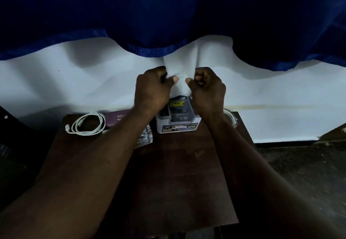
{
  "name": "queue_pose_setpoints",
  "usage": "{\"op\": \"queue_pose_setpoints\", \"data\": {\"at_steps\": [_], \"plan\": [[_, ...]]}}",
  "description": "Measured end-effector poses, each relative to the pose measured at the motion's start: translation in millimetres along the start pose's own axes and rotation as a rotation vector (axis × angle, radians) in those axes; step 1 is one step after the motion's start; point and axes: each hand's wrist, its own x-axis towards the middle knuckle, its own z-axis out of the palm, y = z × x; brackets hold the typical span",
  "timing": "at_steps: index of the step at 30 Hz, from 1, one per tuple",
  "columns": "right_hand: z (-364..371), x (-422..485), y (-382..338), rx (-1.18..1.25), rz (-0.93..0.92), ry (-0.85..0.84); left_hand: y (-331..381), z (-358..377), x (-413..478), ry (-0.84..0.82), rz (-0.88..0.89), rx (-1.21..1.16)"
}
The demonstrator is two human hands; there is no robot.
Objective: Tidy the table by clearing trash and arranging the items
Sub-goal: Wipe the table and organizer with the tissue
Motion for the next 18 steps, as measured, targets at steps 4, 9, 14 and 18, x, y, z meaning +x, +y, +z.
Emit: {"op": "queue_pose_setpoints", "data": {"at_steps": [4,9,14,18], "plan": [[5,-3,15,-0.105,-0.031,-0.012,-1,9,1,0.042,0.013,-0.007],[6,-5,24,-0.204,-0.042,-0.046,-9,11,3,0.001,-0.016,0.041],[1,-2,28,-0.221,0.006,-0.032,-18,8,4,-0.14,-0.046,0.145],[3,-3,30,-0.222,-0.015,-0.064,-22,14,-3,-0.137,0.022,0.318]]}}
